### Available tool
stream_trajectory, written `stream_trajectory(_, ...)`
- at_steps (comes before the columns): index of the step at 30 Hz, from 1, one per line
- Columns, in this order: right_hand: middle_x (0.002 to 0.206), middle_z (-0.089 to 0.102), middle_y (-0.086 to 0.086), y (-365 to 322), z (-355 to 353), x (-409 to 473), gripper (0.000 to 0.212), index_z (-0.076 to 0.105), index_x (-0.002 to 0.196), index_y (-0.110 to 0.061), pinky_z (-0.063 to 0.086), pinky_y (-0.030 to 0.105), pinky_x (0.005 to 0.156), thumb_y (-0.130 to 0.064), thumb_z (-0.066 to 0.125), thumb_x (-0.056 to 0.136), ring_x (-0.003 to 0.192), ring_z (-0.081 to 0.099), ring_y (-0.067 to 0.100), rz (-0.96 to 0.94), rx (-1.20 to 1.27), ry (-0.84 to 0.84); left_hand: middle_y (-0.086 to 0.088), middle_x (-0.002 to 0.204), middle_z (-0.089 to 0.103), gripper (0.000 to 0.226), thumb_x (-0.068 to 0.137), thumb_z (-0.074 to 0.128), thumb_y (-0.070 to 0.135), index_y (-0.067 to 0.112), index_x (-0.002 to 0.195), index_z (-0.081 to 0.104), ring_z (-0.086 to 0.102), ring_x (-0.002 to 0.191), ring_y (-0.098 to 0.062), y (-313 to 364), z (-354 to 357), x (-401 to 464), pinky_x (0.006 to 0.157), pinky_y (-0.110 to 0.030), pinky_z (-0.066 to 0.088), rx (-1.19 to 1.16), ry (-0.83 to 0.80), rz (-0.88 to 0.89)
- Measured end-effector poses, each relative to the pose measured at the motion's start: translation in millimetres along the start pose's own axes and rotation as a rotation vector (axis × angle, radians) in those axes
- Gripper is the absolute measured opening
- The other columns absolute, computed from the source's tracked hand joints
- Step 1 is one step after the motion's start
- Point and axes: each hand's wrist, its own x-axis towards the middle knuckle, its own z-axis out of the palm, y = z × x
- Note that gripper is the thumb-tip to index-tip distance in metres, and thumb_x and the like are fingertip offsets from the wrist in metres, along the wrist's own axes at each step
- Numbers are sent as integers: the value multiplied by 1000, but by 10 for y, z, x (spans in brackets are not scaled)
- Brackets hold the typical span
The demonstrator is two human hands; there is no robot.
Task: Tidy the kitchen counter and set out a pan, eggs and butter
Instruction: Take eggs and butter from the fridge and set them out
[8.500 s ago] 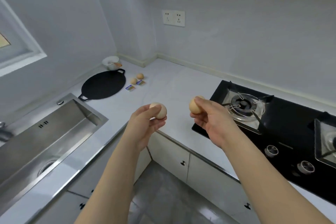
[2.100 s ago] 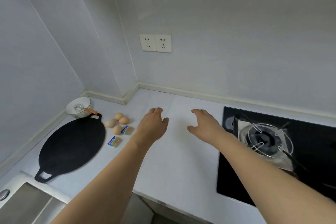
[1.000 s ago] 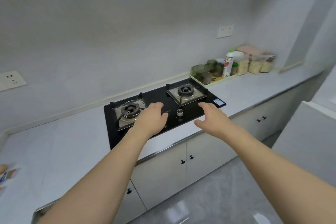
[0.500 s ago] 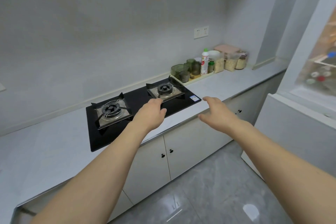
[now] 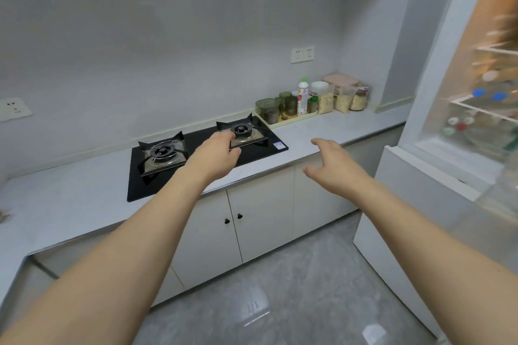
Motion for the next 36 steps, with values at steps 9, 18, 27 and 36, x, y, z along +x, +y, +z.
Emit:
stream_trajectory(9,153,30,3,192,-464,-440,68,26,149,-19,31,41,113,-32,58,90,139,32,24,-68,3,80,-5,145,43,48,97,45,33,17,142,41,47,127,-22,618,114,-459,104,-38,40,-45,-20,43)
stream_trajectory(18,149,35,3,264,-1065,-800,64,30,147,-19,33,39,108,-33,56,90,135,34,24,-107,-47,230,-1,149,41,48,98,45,32,18,144,39,42,134,-19,1186,31,-712,107,-35,37,-104,50,141)
stream_trajectory(27,149,34,0,321,-1363,-1373,63,30,147,-20,27,35,111,-32,56,91,137,31,20,-343,30,251,0,146,44,46,98,46,32,21,143,40,49,125,-19,1688,-29,-1389,103,-33,39,-97,142,95)
stream_trajectory(36,130,54,10,471,-1918,-1820,46,56,126,-4,44,40,98,-9,54,81,120,51,28,-834,-33,643,8,139,46,44,99,46,37,26,141,41,49,107,-10,2514,-12,-1995,90,-23,36,-107,230,178)
